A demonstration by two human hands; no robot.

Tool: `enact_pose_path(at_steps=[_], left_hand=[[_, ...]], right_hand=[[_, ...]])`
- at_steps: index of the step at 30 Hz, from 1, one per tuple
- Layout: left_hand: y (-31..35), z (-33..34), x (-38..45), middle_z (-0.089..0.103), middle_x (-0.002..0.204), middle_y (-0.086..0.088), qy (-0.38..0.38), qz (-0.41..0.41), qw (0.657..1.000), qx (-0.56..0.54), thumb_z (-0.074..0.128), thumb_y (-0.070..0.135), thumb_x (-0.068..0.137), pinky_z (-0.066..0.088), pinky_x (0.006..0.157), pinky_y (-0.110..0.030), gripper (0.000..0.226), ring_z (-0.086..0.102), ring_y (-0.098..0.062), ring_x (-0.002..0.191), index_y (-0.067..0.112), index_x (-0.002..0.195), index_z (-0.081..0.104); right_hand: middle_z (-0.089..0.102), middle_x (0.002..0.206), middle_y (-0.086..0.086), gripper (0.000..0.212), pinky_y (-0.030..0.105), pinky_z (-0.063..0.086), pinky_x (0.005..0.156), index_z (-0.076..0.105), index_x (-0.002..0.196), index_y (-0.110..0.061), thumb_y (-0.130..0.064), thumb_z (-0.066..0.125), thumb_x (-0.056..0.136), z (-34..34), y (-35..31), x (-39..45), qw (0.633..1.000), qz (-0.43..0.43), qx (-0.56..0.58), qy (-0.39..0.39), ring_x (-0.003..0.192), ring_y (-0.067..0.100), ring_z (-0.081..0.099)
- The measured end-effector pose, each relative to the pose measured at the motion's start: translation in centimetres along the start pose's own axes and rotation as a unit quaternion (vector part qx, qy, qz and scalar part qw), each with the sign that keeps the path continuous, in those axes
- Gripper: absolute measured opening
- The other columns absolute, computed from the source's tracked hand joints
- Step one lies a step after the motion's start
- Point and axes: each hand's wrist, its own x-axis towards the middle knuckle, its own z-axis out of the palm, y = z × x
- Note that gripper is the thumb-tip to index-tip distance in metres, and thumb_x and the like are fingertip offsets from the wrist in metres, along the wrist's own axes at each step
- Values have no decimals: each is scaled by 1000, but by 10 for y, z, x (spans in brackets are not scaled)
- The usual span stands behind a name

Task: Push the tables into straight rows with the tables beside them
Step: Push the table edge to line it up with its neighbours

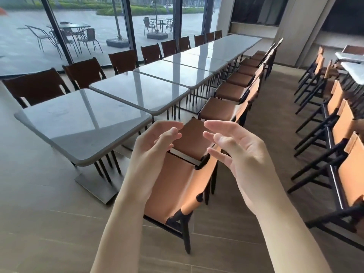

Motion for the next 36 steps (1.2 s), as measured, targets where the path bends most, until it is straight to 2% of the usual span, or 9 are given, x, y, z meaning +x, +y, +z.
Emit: enact_pose_path(at_steps=[4, 8, 12, 15, 19, 27, 36], left_hand=[[-1, 52, 19, 74, 112, 9, 6, 0, 1000, 16, 56, 39, 95, 49, 105, -49, 23, 67, -12, 114, 34, 108, 74], [-6, 100, 38, 74, 112, 10, 25, 7, 1000, 16, 57, 36, 98, 50, 105, -48, 19, 67, -12, 115, 35, 106, 74], [-13, 135, 53, 74, 110, 9, 53, 4, 998, 17, 56, 38, 95, 51, 102, -43, 22, 67, -12, 114, 34, 106, 75], [-16, 148, 64, 74, 111, 12, 69, -4, 997, 26, 57, 37, 95, 52, 102, -42, 20, 67, -12, 114, 35, 104, 75], [-24, 147, 79, 74, 110, 9, 99, -17, 994, 47, 58, 32, 100, 51, 104, -47, 17, 68, -12, 111, 35, 105, 75], [-56, 133, 125, 74, 110, 10, 171, -46, 983, 48, 57, 41, 91, 50, 104, -45, 20, 68, -14, 112, 39, 99, 75], [-102, 108, 237, 75, 109, 11, 241, -65, 967, 47, 57, 44, 90, 46, 108, -53, 21, 68, -13, 111, 38, 101, 74]], right_hand=[[74, 114, -13, 24, 39, 54, 103, 76, 108, -31, -30, 62, 89, -54, 2, 25, 1000, 0, -1, -16, 114, 8, 68], [74, 114, -12, 20, 40, 53, 104, 77, 108, -30, -25, 64, 94, -100, 10, 48, 1000, 9, 2, -29, 114, 8, 67], [74, 113, -13, 20, 41, 53, 104, 76, 110, -29, -26, 63, 94, -131, 19, 72, 998, 19, -4, -56, 113, 7, 68], [75, 111, -13, 20, 41, 53, 104, 75, 110, -27, -18, 61, 100, -145, 23, 91, 997, 21, 5, -74, 112, 7, 68], [75, 110, -13, 20, 38, 54, 102, 76, 108, -28, -18, 62, 99, -144, 34, 120, 993, 38, 29, -110, 111, 7, 69], [75, 111, -10, 22, 38, 54, 104, 78, 107, -26, -15, 60, 98, -123, 68, 186, 980, 72, 44, -179, 111, 10, 69], [76, 110, -10, 22, 40, 53, 103, 77, 105, -26, -14, 60, 99, -87, 95, 328, 970, 62, 22, -233, 111, 9, 69]])
